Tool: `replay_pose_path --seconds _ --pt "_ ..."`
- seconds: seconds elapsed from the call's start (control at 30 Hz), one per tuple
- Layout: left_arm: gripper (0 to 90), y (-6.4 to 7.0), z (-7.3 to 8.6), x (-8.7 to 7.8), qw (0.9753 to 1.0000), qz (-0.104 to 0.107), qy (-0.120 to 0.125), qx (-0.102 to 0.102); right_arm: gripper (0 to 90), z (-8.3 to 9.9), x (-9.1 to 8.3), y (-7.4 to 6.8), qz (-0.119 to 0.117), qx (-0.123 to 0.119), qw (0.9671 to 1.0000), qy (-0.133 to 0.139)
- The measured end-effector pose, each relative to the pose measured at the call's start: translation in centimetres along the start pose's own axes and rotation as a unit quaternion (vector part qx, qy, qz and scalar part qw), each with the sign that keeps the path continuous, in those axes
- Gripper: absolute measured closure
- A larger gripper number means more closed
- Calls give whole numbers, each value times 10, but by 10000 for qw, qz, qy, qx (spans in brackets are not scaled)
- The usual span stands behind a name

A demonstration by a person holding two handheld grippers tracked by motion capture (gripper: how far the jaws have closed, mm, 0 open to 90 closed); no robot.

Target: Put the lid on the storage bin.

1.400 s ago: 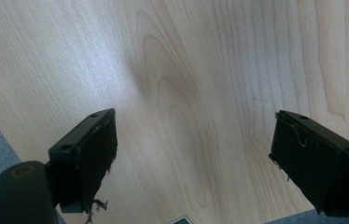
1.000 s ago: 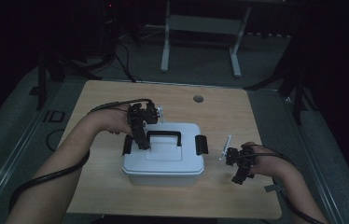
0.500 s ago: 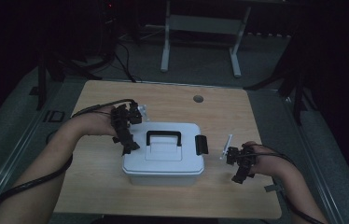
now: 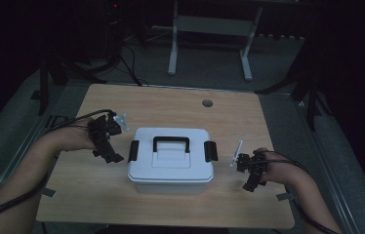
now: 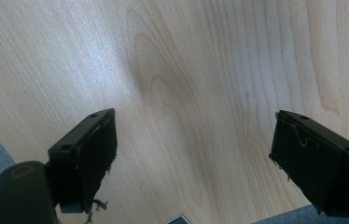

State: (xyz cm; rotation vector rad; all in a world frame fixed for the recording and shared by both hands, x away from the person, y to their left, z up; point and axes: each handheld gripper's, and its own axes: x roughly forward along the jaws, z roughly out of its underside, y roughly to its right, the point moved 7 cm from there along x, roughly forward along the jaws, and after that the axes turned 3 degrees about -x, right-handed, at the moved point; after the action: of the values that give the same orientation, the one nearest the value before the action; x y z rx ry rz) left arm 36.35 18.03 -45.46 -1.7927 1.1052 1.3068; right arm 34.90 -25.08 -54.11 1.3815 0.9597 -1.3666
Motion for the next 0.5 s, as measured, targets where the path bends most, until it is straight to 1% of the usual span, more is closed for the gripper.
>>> replay_pose_path --seconds 0.03,0.07,0.1,0.13,0.17,0.2,0.23,0.27,0.3,0.33,0.37,0.4,0.43,0.47,0.5 --pt "5 0 0 0 10000 0 0 0 140 0 0 0 2 3 10000 2" --pt "5 -1 7 0 10000 -6 45 -53 139 0 0 0 9 1 10000 3" --pt "5 -1 10 0 10000 3 51 -64 139 1 0 0 12 7 10000 3" --pt "5 -1 14 0 9999 37 107 -68 139 1 -1 1 18 10 10000 5" --pt "5 -1 14 0 9999 37 107 -68 139 1 -1 1 18 10 10000 5" --pt "5 -2 21 1 9998 61 164 -105 140 1 -1 1 25 13 10000 9" --pt "5 -2 21 1 9998 61 164 -105 140 1 -1 1 25 13 10000 9" --pt "5 -3 30 4 9995 140 134 -230 139 2 0 1 18 20 10000 18" --pt "5 -3 30 4 9995 140 134 -230 139 2 0 1 18 20 10000 18" --pt "5 -5 40 7 9995 125 53 -292 139 3 0 1 15 22 10000 1" --pt "5 -5 40 7 9995 125 53 -292 140 3 0 1 11 32 10000 -1" --pt "5 -6 48 11 9993 136 21 -352 140 4 1 1 11 32 10000 -3" --pt "5 -6 48 11 9993 136 21 -352 140 4 1 1 11 32 10000 -3" --pt "5 -6 55 15 9991 147 -38 -403 140 6 1 2 15 51 10000 -23" --pt "5 -5 57 17 9987 200 -3 -459 140 7 1 2 23 57 10000 -23"
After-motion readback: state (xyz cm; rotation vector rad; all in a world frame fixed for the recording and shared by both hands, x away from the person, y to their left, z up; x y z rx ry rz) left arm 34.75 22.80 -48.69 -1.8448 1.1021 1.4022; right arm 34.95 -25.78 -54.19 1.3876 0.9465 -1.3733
